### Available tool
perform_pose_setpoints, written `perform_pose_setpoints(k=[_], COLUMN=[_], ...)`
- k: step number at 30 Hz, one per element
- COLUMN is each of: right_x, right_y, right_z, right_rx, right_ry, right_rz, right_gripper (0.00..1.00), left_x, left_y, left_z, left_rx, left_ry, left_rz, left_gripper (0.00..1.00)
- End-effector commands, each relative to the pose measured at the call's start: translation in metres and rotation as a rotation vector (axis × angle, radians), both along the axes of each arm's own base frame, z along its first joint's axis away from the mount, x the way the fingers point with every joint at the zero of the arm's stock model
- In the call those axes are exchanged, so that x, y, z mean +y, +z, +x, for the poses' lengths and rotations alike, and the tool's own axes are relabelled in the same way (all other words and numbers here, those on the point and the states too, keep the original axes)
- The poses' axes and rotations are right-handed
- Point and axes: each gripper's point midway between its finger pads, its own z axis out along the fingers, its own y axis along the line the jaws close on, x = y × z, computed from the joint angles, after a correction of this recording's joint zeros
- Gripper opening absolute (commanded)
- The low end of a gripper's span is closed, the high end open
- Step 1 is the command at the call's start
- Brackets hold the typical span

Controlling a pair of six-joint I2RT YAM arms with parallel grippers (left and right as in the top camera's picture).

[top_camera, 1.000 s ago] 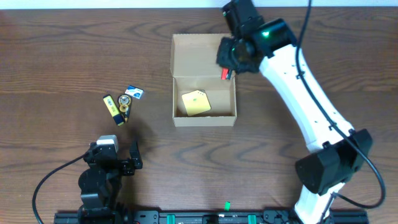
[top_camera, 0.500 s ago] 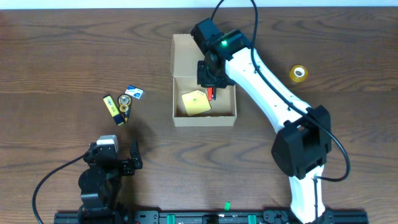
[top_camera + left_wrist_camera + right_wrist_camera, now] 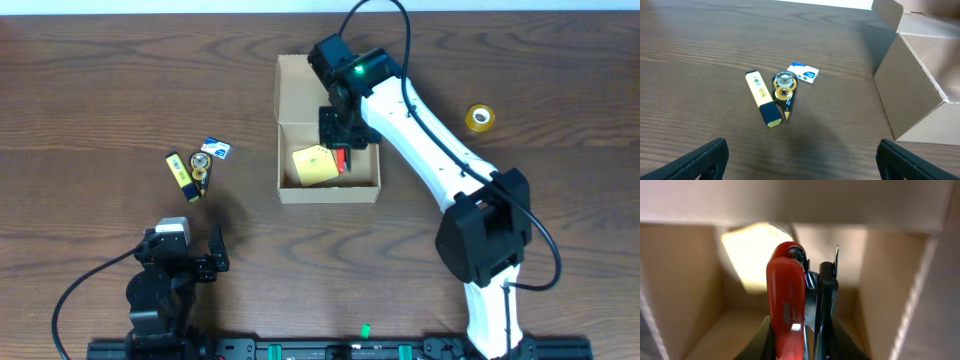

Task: Pack container
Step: 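Lower the stapler into the box beside the notepad and release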

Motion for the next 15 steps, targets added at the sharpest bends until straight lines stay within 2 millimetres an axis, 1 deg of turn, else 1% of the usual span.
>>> perform_pose_setpoints(k=[1, 8, 11, 15], right_x=[-0.003, -0.015, -0.023, -0.029], right_y=[0.001, 0.001, 0.001, 0.001], right_z=[-0.004, -0.015, -0.015, -0.009], right_rx=[0.004, 0.046, 0.037, 0.025], right_ry=[-0.042, -0.042, -0.044, -0.036], right_rz=[-0.032, -0.083, -0.126, -0.139], right_gripper=[0.01, 0.01, 0.01, 0.01], left_x=[0.000, 0.000, 0.000, 0.000], left_y=[-0.007, -0.007, -0.007, -0.007], left_z=[0.000, 0.000, 0.000, 0.000], left_rx=[0.012, 0.012, 0.012, 0.012], left_ry=[0.004, 0.004, 0.004, 0.004], left_rz=[-0.007, -0.007, -0.007, -0.007], left_gripper=[0.95, 0.95, 0.95, 0.95])
